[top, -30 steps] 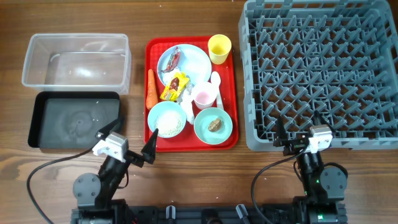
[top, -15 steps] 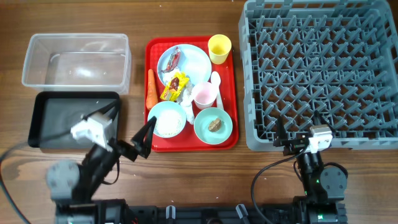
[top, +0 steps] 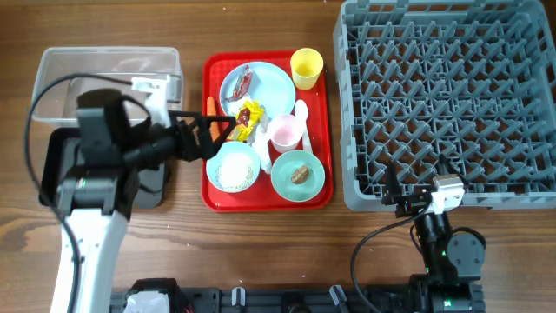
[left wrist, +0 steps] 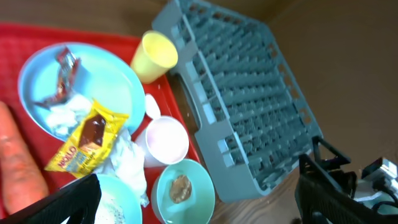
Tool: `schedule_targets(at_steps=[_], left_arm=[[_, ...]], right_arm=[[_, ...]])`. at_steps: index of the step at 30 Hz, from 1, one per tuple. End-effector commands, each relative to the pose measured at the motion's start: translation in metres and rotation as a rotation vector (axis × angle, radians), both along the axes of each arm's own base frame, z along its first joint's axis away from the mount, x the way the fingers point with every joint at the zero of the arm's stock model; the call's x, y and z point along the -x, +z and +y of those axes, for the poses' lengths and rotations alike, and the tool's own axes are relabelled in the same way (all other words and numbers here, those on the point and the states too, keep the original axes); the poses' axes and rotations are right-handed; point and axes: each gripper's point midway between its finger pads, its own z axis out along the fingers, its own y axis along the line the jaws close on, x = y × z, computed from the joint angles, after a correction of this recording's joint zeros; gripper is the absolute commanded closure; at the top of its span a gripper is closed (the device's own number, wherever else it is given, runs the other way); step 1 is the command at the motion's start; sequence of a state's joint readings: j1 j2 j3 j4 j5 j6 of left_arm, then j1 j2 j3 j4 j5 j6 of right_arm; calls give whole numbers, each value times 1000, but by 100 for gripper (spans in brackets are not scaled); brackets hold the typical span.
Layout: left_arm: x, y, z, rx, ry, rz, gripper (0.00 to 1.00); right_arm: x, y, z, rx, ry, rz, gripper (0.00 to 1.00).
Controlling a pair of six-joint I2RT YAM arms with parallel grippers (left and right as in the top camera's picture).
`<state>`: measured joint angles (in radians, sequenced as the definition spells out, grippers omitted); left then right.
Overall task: Sort waste into correct bins and load items into the dishwasher rack
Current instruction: 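Reach the left gripper to the yellow snack wrapper on the blue plate, then grasp the yellow snack wrapper with the left gripper and lift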
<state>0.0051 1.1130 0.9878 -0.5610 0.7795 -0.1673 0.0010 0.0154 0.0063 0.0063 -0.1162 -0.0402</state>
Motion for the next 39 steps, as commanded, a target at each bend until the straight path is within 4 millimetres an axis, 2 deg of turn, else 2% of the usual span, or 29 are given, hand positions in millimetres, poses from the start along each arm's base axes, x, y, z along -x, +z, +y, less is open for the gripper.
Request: schedule_targets(at_steps=[1, 7, 9, 13, 18, 21, 28, 32, 39], left_arm=[[-9, -11, -8, 16, -33, 47, 0], [-22, -44, -11, -48, -8, 129, 0], [-25, -62, -8, -129, 34, 163, 0], [-34, -95, -2, -359, 133, 179, 9], [-47, -117, 7, -544, 218, 158, 12], [-53, -131, 7, -563, 220, 181, 22], [-63, -163, 4, -583, 207, 229, 21], [-68, -175, 3, -588, 204, 241, 20], [-77, -170, 0, -577, 207, 199, 18]], right_arm=[[1, 2, 2, 10, 11, -11, 0], [1, 2, 1, 10, 11, -11, 0], [1, 2, 1, 10, 11, -12, 0], [1, 2, 1, 10, 11, -11, 1], [1, 2, 2, 10, 11, -11, 0], [1, 2, 1, 10, 11, -12, 1], [1, 2, 1, 10, 11, -11, 0], [1, 2, 1, 10, 11, -11, 0], [1, 2, 1, 10, 11, -11, 0]])
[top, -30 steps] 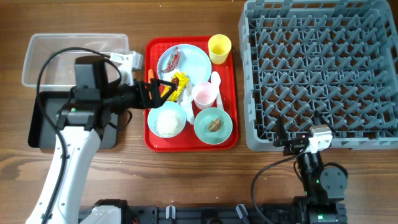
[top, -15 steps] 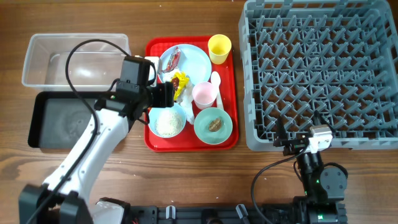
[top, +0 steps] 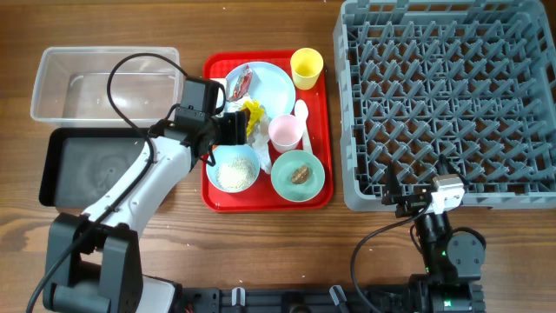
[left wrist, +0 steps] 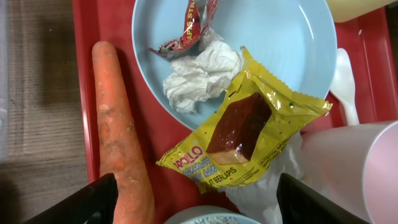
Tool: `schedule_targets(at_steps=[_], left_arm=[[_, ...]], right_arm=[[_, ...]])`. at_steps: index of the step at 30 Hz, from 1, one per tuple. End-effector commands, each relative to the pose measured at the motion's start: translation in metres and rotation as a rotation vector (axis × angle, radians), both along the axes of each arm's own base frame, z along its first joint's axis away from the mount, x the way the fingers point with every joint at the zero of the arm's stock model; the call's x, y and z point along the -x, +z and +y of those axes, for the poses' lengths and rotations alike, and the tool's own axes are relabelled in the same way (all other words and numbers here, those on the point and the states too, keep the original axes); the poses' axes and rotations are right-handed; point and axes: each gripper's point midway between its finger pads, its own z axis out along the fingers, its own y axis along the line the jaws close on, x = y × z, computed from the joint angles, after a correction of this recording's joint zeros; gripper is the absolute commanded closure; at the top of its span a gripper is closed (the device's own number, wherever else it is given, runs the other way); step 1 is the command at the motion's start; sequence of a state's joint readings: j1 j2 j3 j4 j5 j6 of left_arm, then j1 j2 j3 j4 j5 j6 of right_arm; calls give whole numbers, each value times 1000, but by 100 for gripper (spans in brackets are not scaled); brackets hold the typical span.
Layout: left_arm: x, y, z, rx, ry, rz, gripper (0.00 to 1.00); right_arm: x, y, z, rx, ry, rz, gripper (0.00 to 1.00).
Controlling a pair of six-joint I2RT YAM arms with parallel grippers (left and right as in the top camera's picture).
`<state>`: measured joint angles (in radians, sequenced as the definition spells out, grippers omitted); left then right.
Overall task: Sort waste into correct bins and load items into the dishwasher rack
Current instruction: 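Grasp the yellow snack wrapper with the left gripper and lift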
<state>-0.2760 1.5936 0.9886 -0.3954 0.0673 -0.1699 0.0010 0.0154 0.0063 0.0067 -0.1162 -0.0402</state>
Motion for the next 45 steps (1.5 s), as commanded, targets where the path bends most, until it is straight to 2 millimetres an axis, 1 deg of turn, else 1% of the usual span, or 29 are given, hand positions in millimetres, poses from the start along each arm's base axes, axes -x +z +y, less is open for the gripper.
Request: schedule_targets(at_steps=[1, 8, 10, 12, 13, 16, 18, 21, 23, 27, 29, 30, 32, 33, 35, 37, 38, 39, 41, 45], left_arm=[[-7, 3, -1, -25, -24, -26, 18], [0, -10, -18, -112, -204, -33, 16], [0, -16, -20, -114, -210, -25, 16], [0, -28, -20, -123, -210, 1, 15], [-1, -34, -17, -137, -203, 10, 12], [-4, -47, -12, -170, -188, 24, 10], [-8, -50, -13, -170, -185, 16, 9], [-16, -46, -16, -161, -182, -20, 11], [-19, -44, -17, -158, -181, -34, 16], [-20, -44, -17, -156, -181, -40, 40], [-20, -44, -17, -156, -181, -40, 43], [-20, -44, -17, -156, -181, -40, 47], [-20, -44, -17, -156, -181, -40, 52], [-20, -44, -17, -156, -181, -40, 53], [-20, -44, -17, -156, -181, -40, 59], [-20, -43, -17, -156, -181, -41, 68], [-20, -43, -17, -156, -181, -41, 76], [-20, -43, -17, -156, -181, -41, 87], [-20, -43, -17, -156, -180, -41, 96], [-21, -36, -18, -152, -179, -58, 96]], right_arm=[[1, 2, 1, 10, 11, -11, 0], [1, 2, 1, 10, 11, -11, 0], [1, 2, 2, 10, 11, -11, 0], [1, 2, 1, 10, 11, -11, 0], [1, 2, 1, 10, 11, -11, 0], [1, 2, 2, 10, 11, -11, 0], [1, 2, 1, 10, 11, -11, 0], [1, 2, 1, 10, 11, -11, 0], [1, 2, 1, 10, 11, -11, 0], [1, 2, 1, 10, 11, -11, 0], [1, 2, 1, 10, 11, -11, 0], [1, 2, 1, 10, 11, -11, 0], [1, 2, 1, 10, 11, -11, 0], [1, 2, 1, 10, 11, -11, 0], [1, 2, 2, 10, 11, -11, 0], [1, 2, 1, 10, 11, -11, 0], [1, 2, 1, 10, 11, -11, 0], [1, 2, 2, 10, 11, -11, 0], [1, 2, 1, 10, 11, -11, 0], [1, 2, 1, 10, 11, -11, 0]])
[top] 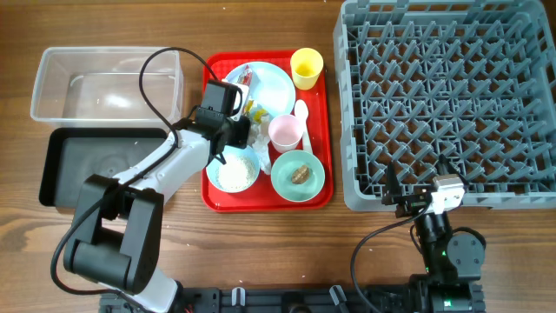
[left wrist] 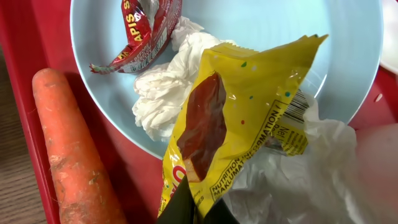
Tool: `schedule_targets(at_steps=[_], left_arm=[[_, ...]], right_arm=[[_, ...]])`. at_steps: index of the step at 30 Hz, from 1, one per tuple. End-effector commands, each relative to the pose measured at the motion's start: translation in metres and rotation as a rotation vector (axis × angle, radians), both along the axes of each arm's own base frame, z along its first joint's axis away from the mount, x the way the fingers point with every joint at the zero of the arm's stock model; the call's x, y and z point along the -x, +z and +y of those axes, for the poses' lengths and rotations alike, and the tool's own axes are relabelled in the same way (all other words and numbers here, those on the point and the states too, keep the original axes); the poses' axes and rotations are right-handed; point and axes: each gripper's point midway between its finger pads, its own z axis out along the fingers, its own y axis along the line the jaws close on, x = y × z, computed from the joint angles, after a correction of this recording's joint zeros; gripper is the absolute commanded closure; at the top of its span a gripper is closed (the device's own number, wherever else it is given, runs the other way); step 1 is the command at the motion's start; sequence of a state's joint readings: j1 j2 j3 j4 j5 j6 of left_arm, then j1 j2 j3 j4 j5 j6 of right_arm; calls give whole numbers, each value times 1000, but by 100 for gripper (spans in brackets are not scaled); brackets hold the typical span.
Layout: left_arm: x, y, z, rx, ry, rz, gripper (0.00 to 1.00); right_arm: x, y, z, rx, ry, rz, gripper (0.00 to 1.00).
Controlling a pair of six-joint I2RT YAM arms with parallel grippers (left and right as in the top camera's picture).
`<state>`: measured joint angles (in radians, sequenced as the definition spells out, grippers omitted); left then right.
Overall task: Sort waste into correct bins and load items into the dishwasher rack
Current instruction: 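Grasp the yellow snack wrapper with the left gripper and lift, then carry the yellow wrapper to the clear bin and release it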
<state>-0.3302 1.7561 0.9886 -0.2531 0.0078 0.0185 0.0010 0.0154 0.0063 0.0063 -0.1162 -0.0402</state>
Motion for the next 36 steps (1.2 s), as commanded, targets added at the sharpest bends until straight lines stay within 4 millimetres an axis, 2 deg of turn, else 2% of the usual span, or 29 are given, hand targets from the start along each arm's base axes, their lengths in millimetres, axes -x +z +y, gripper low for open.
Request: schedule_targets(at_steps=[1, 4, 13, 16, 20, 24, 29, 32, 36], left_arm=[[-6, 12, -1, 1, 1, -34, 96], [-8, 27, -1, 13, 2, -69, 96], [-10, 107, -2, 80, 6, -257, 96], [-11, 130, 9, 77, 54, -318, 96], [-21, 153, 53, 98, 318, -391, 96], [-32, 162, 99, 228, 572, -415, 96], [-38, 170, 187, 326, 880, -479, 96], [-33, 160, 247, 382, 1059, -478, 96], [-43, 140, 275, 475, 1073, -451, 96]], right_arm=[[1, 2, 2, 10, 11, -11, 0], [1, 2, 2, 10, 11, -11, 0], [1, 2, 2, 10, 11, -11, 0], [1, 2, 1, 10, 11, -12, 0], [1, 2, 1, 10, 11, -11, 0], [1, 2, 1, 10, 11, -11, 0], [1, 2, 1, 10, 11, -11, 0], [1, 2, 1, 10, 11, -11, 0], [1, 2, 2, 10, 11, -11, 0]])
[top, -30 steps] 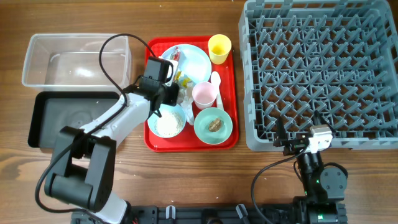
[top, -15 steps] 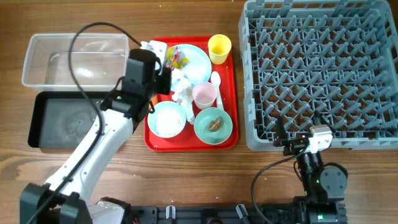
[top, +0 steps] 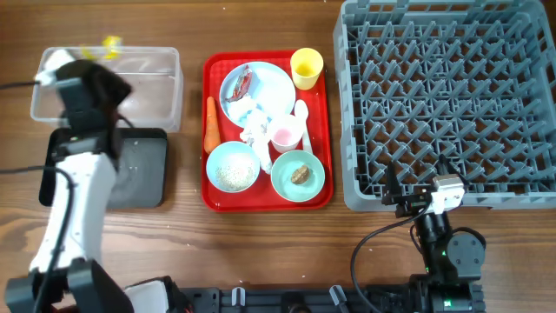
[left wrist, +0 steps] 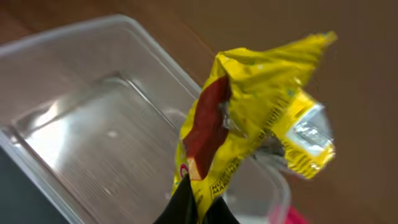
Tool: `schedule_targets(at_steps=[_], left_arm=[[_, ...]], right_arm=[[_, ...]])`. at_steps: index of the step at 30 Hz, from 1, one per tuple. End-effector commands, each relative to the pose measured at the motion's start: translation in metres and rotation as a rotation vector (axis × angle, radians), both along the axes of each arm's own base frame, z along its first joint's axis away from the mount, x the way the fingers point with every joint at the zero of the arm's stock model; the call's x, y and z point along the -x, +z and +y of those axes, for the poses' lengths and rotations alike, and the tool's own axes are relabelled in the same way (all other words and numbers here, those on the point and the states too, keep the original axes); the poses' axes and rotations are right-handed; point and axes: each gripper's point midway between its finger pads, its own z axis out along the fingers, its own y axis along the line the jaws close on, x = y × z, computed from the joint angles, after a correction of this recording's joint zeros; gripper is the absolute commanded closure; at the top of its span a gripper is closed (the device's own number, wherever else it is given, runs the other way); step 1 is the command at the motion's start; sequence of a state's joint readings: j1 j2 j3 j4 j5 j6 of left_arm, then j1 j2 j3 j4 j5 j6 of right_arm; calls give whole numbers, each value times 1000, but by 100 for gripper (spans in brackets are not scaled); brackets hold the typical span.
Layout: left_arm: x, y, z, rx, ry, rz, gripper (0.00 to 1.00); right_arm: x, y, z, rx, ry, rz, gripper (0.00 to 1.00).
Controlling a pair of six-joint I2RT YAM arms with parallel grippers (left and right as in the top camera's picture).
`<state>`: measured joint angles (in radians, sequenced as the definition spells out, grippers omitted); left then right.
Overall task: Sort waste into correct bins and load items into the dishwasher rack
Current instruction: 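Carry the yellow wrapper to the clear bin and release it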
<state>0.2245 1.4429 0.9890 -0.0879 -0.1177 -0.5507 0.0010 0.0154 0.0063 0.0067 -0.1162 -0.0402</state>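
Observation:
My left gripper [left wrist: 198,208] is shut on a yellow snack wrapper [left wrist: 249,112], which it holds up over the clear plastic bin [left wrist: 81,124]. From overhead the yellow wrapper [top: 110,42] shows above the far edge of the clear bin [top: 156,87]. The red tray [top: 208,196] carries a blue plate [top: 274,83] with a red wrapper [top: 242,83], white tissue [top: 254,117], a carrot [top: 210,123], a yellow cup [top: 307,67], a pink cup [top: 284,132], a white spoon [top: 302,117] and two bowls. My right gripper [top: 397,196] rests by the front edge of the grey dishwasher rack [top: 443,96].
A black bin [top: 139,183] lies in front of the clear one, partly under my left arm. One bowl [top: 233,167] holds white grains, the other bowl [top: 298,174] a brown scrap. The rack fills the right half of the table.
My left gripper, then shut on the yellow wrapper at the blue plate, now holds it over the clear bin at the far left. The wrapper is off the tray. The right arm is unmoved.
My left gripper was open beside the tray's left edge, then open low over the yellow wrapper and carrot. Then it was shut on the wrapper at the plate. Now the wrapper hangs over the clear bin.

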Motion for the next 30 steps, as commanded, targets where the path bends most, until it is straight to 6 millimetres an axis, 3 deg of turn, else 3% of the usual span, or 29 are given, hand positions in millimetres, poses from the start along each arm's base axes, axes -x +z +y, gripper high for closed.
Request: schedule_targets(at_steps=[1, 4, 8, 13, 14, 15, 16, 19, 21, 24, 27, 30], left_arm=[[-11, -28, 30, 152, 22, -20, 96], [-12, -63, 60, 258, 139, -14, 96], [-19, -93, 76, 270, 170, -1, 96], [-21, -103, 78, 270, 175, 4, 95], [-22, -102, 79, 267, 175, -2, 90], [-23, -101, 79, 265, 174, -8, 69], [-24, -99, 80, 262, 173, -15, 60], [-28, -93, 80, 257, 162, -44, 53], [-28, -86, 80, 252, 160, -56, 53], [-30, -56, 80, 229, 146, -115, 56], [-29, 0, 68, 211, 82, -220, 63], [-16, 52, 35, 194, 13, -282, 65]], right_arm=[[1, 2, 1, 10, 11, -11, 0], [1, 2, 1, 10, 11, -11, 0], [1, 2, 1, 10, 11, -11, 0], [1, 2, 1, 10, 11, -11, 0], [1, 2, 1, 10, 11, -11, 0], [1, 2, 1, 10, 11, -11, 0], [1, 2, 1, 10, 11, -11, 0], [1, 2, 1, 10, 11, -11, 0], [1, 2, 1, 10, 11, -11, 0], [1, 2, 2, 10, 11, -11, 0], [1, 2, 1, 10, 11, -11, 0], [1, 2, 1, 10, 11, -11, 0]])
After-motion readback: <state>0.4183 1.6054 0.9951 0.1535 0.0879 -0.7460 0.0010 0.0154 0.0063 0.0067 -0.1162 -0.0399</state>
